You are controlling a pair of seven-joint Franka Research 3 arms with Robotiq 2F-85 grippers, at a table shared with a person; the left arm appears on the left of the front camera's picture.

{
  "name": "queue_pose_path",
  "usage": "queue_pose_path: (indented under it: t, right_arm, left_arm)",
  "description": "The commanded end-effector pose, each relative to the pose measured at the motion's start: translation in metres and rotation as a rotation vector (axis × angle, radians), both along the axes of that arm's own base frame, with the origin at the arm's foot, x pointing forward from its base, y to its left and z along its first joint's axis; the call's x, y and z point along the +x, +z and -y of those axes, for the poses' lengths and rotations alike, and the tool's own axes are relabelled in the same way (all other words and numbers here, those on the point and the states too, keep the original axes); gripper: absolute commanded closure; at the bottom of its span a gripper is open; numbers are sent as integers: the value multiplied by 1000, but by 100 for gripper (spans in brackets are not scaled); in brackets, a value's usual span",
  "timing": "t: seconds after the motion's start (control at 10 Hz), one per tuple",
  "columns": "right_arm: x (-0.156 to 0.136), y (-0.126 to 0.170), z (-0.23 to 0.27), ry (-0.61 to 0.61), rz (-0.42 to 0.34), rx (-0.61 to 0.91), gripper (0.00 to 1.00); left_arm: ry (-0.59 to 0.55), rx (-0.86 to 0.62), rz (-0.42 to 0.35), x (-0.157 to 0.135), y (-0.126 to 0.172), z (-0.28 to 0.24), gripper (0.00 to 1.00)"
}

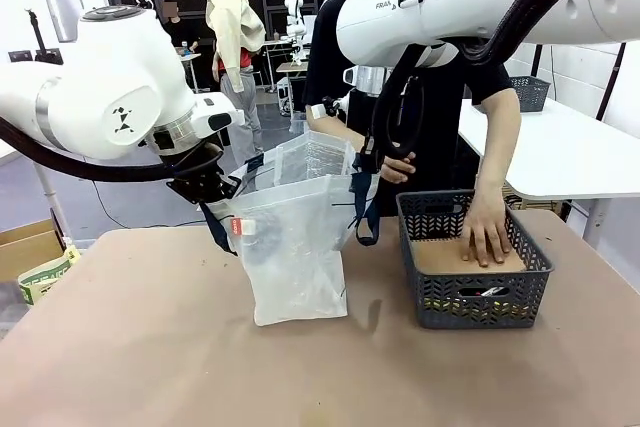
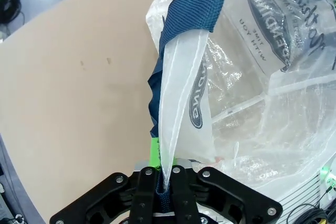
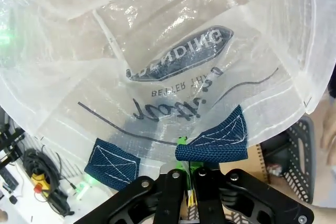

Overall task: Transfer purchased items from the store into the shopping bag.
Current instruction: Open the Reusable shopping bag in the center of the table.

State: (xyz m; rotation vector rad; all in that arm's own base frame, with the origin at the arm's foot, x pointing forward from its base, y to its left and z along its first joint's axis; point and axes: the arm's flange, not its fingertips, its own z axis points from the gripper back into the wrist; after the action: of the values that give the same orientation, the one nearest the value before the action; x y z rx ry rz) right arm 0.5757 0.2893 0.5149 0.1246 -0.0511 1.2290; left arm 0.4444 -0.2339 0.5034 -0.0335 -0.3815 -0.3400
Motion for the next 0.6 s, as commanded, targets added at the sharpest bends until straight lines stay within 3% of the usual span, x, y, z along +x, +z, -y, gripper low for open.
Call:
queue_pose_path:
  t: [0.0,0.5]
  right_arm:
    - [5,0,2,23,-19,11,100]
    - [4,1,2,34,-19,19,100]
  left_arm:
    - [-26,-39,3,2,0,-9,100]
    - [-29,-63,2,7,-2,-16,100]
